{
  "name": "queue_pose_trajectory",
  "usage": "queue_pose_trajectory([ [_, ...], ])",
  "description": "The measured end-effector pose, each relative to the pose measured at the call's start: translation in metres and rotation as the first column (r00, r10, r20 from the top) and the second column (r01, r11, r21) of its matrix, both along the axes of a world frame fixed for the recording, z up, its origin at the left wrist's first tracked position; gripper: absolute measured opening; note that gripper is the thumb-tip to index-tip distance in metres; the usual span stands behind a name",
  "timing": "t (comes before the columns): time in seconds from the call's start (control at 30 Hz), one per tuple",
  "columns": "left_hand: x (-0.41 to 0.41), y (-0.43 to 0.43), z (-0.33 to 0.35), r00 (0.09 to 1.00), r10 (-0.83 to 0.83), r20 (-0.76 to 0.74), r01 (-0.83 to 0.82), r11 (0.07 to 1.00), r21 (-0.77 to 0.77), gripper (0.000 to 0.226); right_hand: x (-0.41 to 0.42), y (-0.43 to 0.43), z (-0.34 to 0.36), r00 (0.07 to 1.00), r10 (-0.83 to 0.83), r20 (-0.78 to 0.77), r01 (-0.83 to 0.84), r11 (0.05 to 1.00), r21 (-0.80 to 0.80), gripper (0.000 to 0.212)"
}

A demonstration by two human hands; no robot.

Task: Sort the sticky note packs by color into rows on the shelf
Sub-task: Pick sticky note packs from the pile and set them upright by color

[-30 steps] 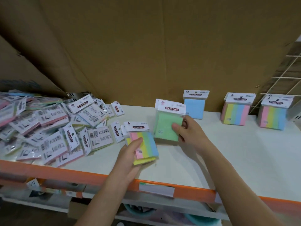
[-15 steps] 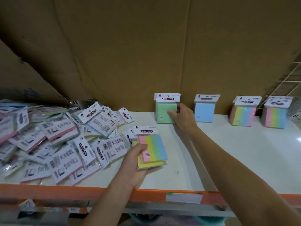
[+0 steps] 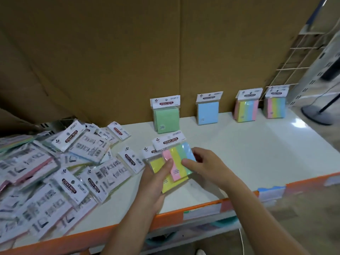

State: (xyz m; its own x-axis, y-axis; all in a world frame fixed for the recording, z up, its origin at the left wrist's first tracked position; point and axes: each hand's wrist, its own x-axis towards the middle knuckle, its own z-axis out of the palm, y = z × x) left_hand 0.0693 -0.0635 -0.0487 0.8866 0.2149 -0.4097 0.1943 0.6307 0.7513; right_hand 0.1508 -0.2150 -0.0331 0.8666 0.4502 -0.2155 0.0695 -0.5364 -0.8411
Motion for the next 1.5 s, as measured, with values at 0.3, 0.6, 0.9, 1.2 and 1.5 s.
queue_pose_trajectory([
  [0.3,0.041,-0.070,0.004,0.997,0.000,-0.075,0.013,0.983,0.184,0.027,0.047,-0.092,-0.011,0.974,-0.196,0.109,0.203,0.978,-0.050,0.010],
  [0.6,0.082,-0.149,0.006,0.998,0.060,-0.034,-0.040,0.904,0.425,0.028,0.177,-0.187,-0.015,0.862,-0.399,0.312,0.422,0.907,-0.006,0.009],
  [0.9,0.087,-0.177,0.003,0.985,0.166,-0.052,-0.119,0.861,0.495,0.037,0.216,-0.188,-0.026,0.846,-0.416,0.334,0.432,0.902,0.030,0.027],
  [1.2,0.086,-0.179,0.005,0.990,0.138,-0.026,-0.100,0.825,0.556,0.044,0.161,-0.190,-0.020,0.851,-0.438,0.289,0.441,0.895,0.058,0.036],
  [1.5,0.058,-0.133,0.013,0.990,0.103,0.093,-0.139,0.774,0.618,0.044,0.065,-0.123,-0.002,0.996,0.089,-0.015,-0.083,0.964,0.254,0.012],
])
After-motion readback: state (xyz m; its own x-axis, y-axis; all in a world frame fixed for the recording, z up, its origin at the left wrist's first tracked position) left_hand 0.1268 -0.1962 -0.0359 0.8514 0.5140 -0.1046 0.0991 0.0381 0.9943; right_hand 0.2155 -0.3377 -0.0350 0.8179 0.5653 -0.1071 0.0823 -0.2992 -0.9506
